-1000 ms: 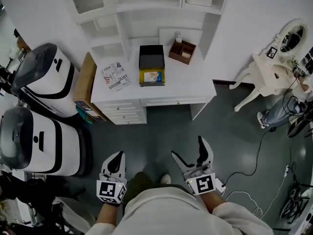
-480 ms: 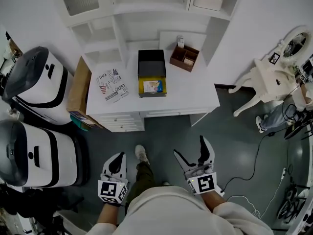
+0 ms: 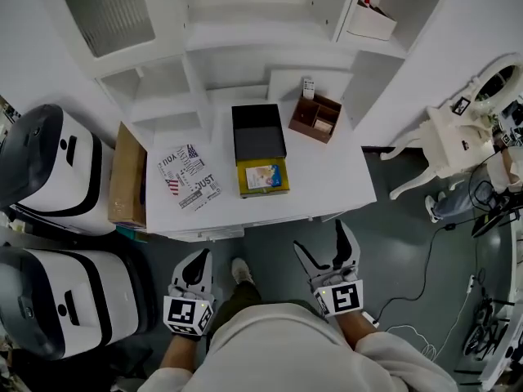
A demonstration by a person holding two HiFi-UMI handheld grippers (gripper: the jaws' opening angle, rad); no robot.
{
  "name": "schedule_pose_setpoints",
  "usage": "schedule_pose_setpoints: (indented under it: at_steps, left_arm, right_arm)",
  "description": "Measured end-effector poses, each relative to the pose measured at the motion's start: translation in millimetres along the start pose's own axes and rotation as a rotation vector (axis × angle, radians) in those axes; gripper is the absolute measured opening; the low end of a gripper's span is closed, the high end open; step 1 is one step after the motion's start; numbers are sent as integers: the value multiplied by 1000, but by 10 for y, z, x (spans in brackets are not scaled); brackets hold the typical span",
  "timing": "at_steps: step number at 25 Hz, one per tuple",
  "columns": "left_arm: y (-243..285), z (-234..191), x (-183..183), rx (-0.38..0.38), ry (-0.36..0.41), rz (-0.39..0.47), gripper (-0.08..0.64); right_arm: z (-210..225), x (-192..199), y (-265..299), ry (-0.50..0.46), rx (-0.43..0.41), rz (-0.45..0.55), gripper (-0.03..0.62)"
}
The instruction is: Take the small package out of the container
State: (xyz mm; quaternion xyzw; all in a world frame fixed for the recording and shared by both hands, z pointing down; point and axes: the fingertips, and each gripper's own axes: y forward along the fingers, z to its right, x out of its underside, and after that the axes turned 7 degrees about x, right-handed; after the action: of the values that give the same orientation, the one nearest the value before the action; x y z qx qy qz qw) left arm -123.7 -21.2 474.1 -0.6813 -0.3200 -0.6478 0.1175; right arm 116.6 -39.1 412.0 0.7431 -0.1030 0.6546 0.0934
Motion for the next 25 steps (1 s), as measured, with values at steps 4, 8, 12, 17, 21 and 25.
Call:
schedule_pose_setpoints:
  at_steps: [4, 8, 12, 17, 21, 25]
  left_arm:
    - [156, -347, -82, 2, -5, 0, 8]
    - [285, -607, -109, -2, -16, -11, 8]
    - [370, -729, -126, -32, -43, -23, 8]
    - [492, -778, -133, -96, -55, -36, 8]
    - [554, -793, -150, -171, -93, -38, 8]
    - [637, -759, -107, -220, -118, -53, 8]
  right_arm:
    - [-28, 0, 467, -15, 6, -10, 433]
    - [-67, 77, 854, -41, -6, -42, 433]
    - [-66, 235, 1131, -75, -51, -101, 433]
    - [-85, 638, 1468, -150, -175, -221, 433]
    - [-128, 983, 1804, -277, -322, -215, 433]
    - [-126, 1389, 2044, -390, -432, -295, 433]
